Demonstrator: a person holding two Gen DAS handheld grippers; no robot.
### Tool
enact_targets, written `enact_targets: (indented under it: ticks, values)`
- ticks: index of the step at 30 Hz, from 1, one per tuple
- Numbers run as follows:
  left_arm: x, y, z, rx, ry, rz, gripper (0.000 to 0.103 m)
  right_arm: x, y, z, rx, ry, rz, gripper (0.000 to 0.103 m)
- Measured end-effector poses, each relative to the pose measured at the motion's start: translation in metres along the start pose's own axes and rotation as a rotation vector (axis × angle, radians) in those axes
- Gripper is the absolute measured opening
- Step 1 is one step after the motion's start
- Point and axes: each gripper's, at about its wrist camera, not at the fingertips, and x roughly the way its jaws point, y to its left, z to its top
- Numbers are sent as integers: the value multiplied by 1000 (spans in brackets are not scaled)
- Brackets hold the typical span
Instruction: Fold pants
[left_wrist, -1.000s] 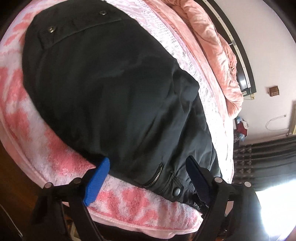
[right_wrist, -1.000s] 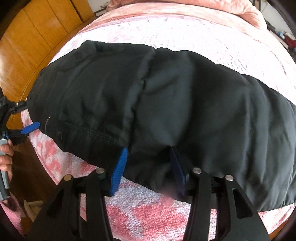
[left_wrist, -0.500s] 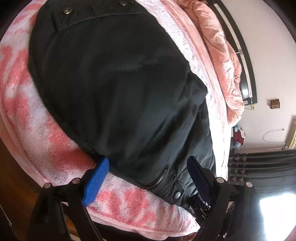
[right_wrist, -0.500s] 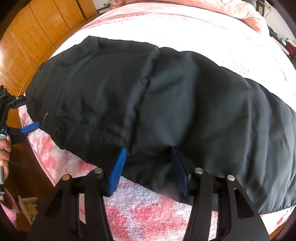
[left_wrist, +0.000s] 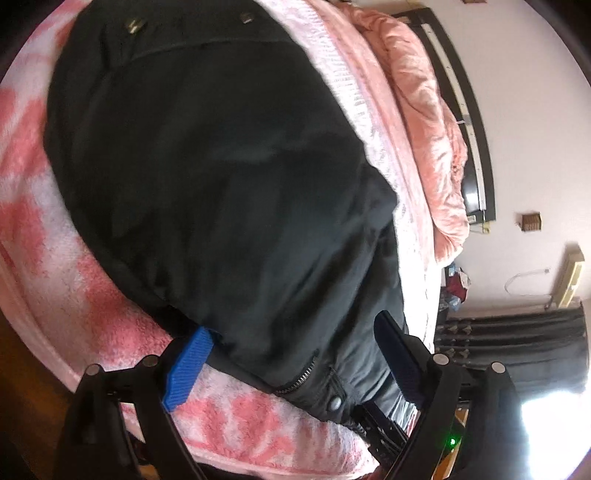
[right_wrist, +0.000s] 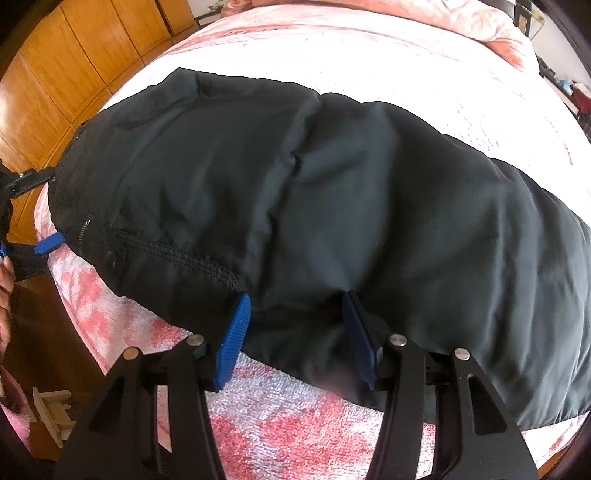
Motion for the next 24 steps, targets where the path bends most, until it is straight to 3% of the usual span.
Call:
enact_targets:
  ticks: [4, 6, 8, 11, 17, 20, 22, 24]
  values:
    - [4, 0, 2, -16, -10, 4, 87, 1, 1, 0, -6, -3, -4, 53]
    - [2, -5, -1, 15, -19, 82, 70, 1, 1, -1, -8, -3, -2, 53]
    - [-2, -6, -5, 31, -44, 134, 34, 2, 1, -1, -9, -4, 0, 53]
    - [-13, -2, -12, 30, -78, 167, 14, 2, 0, -1, -8, -5, 2, 53]
    - [-32, -5, -35, 137, -164, 192, 6, 1, 0, -2, -10, -8, 4, 53]
    - [-28, -4, -39, 174, -160, 251, 6, 0, -1, -1, -5, -8, 10, 53]
    - [-28, -16, -46, 257, -174, 290, 6, 1, -2, -2, -6, -9, 10, 53]
    - [-24, -39, -57, 368, -176, 336, 22, 0, -2, -2, -5, -11, 12, 53]
